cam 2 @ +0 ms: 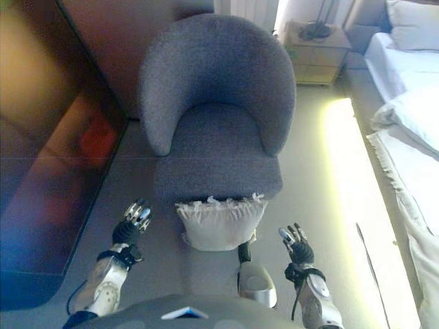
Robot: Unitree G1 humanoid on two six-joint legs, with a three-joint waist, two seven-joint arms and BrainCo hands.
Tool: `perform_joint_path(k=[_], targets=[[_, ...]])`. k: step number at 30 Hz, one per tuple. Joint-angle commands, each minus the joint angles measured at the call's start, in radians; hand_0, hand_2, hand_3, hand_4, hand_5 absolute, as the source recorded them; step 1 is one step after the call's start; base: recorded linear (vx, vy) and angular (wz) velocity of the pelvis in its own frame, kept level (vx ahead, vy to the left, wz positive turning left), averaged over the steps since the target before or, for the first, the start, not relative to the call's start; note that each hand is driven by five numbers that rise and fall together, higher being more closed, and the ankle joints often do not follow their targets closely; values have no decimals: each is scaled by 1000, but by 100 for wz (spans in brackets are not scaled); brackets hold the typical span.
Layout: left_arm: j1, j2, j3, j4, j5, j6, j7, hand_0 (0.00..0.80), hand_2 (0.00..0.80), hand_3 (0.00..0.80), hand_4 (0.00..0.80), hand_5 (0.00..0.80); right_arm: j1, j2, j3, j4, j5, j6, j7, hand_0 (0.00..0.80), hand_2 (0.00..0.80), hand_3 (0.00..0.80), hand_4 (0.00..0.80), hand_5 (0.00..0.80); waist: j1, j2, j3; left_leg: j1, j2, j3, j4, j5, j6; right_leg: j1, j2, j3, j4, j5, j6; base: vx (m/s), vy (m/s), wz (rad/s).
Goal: Pick up the cushion and take it to the sofa
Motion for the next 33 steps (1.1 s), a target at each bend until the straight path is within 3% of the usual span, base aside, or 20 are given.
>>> perform_joint_path(k=[1,2,3,6,8,11,13,15,17,20,23,25,28,33], targets=[[16,70,65,-87,18,-43,-4,0,0,0,0,0,-26,23,20,-33,-10,-42,42,0,0,0,0,0,-19,-75,-13,-28,-105,33,114,-32,74,-59,-83,-21,-34,63,112,320,-99,-15],[15,67,67,-87,8,-47,6,0,0,0,0,0,-34,16,30,-40,-11,-39,39,0,0,0,0,0,-23,-70,-18,-28,-84,58,132,-2,60,-51,-71,-32,-31,58,102,353,-110,-11],[17,62,68,-89,-8,-47,18,0,0,0,0,0,-42,8,40,-53,-15,-30,29,0,0,0,0,0,-31,-63,-27,-23,-62,65,153,42,43,-44,-47,-14,-15,40,85,320,-109,-14],[9,52,71,-84,-30,-56,26,0,0,0,0,0,-53,-12,50,-79,-4,-24,40,0,0,0,0,0,-41,-47,-47,-48,-19,49,273,218,-15,-7,19,9,5,-15,30,273,-125,-12],[-11,48,58,-93,-25,-53,52,0,0,0,0,0,-65,-17,47,-63,-25,-22,35,0,0,0,0,0,-37,-59,-50,-115,-8,47,382,275,-29,35,36,24,1,-44,0,271,-154,-22],[-37,25,41,-112,-11,-37,71,0,0,0,0,0,-82,-31,48,-40,-34,-28,49,0,0,0,0,0,-23,-89,-49,-218,-16,50,580,268,-25,79,24,34,-1,-68,-29,223,-131,-27],[-39,17,21,-113,-5,-43,81,0,0,0,0,0,-88,-36,49,-27,-39,-31,51,0,0,0,0,0,-18,-102,-49,-278,-42,40,730,253,-14,99,24,54,3,-83,-45,170,-81,-22],[-38,15,11,-105,-6,-43,90,0,0,0,0,0,-85,-37,44,-17,-45,-29,54,0,0,0,0,0,-16,-111,-44,-340,-21,57,795,245,-3,123,24,63,6,-100,-58,154,-64,-21],[-33,22,9,-98,-16,-48,91,0,0,0,0,0,-80,-35,44,-15,-40,-24,59,0,0,0,0,0,-9,-116,-35,-384,44,89,719,240,5,142,35,64,8,-120,-60,164,-25,7],[-16,32,24,-100,-35,-47,95,0,0,0,0,0,-75,-37,50,-30,-43,-17,63,0,0,0,0,0,12,-110,-26,-377,74,60,488,255,8,156,45,75,4,-146,-43,153,93,-5],[3,40,48,-113,-46,-36,76,0,0,0,0,0,-64,-43,41,-52,-36,-20,67,0,0,0,0,0,34,-96,-19,-333,93,15,242,271,-18,179,37,90,-4,-169,-13,140,169,-20],[15,38,49,-114,-48,-40,65,0,0,0,0,0,-43,-44,28,-62,-32,-28,74,0,0,0,0,0,38,-82,-21,-298,106,12,115,255,-34,196,21,83,-9,-180,5,155,174,-22],[22,38,48,-113,-64,-57,55,0,0,0,0,0,-14,-43,21,-67,-39,-25,87,0,0,0,0,0,35,-58,-24,-256,111,22,-5,232,-46,203,1,76,-3,-191,23,160,182,-18],[17,34,42,-95,-73,-59,32,0,0,0,0,0,-9,-33,18,-39,-51,-55,93,0,0,0,0,0,36,-26,-23,-254,118,42,-97,265,-59,218,-12,40,0,-218,35,144,219,-9]])
